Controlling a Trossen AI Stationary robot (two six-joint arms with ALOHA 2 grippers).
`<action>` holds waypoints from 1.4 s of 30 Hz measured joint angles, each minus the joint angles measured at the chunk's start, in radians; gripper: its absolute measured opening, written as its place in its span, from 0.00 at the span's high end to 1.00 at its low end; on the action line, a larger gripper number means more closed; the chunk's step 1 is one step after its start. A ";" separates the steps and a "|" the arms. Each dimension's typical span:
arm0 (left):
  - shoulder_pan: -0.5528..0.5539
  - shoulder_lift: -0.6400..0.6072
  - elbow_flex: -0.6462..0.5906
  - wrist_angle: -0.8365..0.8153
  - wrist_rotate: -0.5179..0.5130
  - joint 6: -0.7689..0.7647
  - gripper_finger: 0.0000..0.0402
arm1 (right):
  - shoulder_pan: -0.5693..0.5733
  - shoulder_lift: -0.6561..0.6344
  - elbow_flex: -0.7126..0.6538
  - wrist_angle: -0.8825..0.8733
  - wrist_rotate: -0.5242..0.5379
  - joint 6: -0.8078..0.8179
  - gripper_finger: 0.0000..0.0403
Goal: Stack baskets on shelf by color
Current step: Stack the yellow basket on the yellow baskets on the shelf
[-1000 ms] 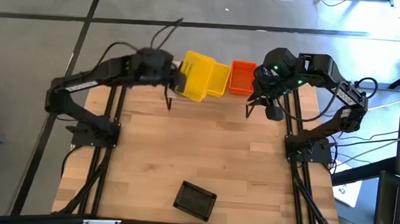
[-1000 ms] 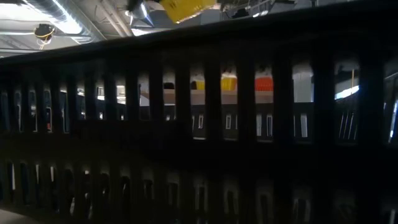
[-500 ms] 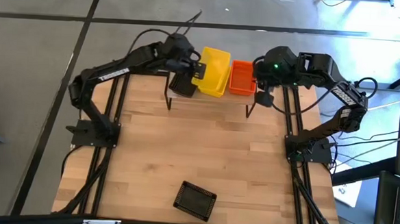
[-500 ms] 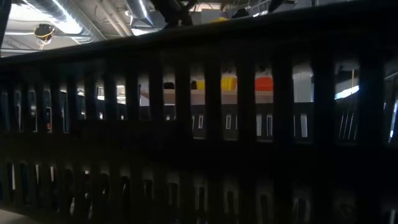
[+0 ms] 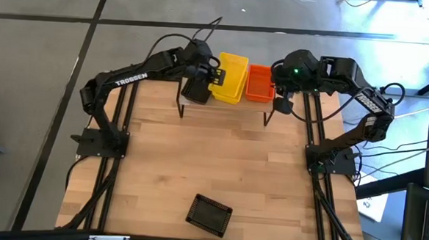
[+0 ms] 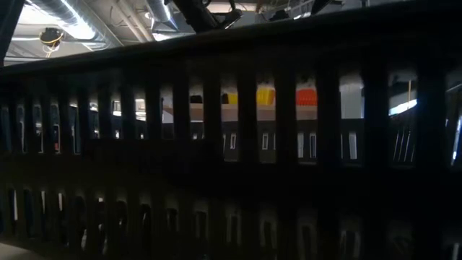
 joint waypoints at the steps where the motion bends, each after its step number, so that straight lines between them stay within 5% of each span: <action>1: 0.000 0.000 0.000 0.000 -0.001 0.011 1.00 | 0.000 0.000 0.000 0.000 0.000 0.000 0.82; 23: -0.005 0.000 0.000 0.007 -0.058 -0.011 0.85 | 0.000 0.000 0.000 0.000 0.001 0.001 0.82; 42: -0.016 0.027 0.000 0.116 -0.045 -0.011 0.85 | 0.000 0.000 0.000 0.021 0.001 0.028 0.82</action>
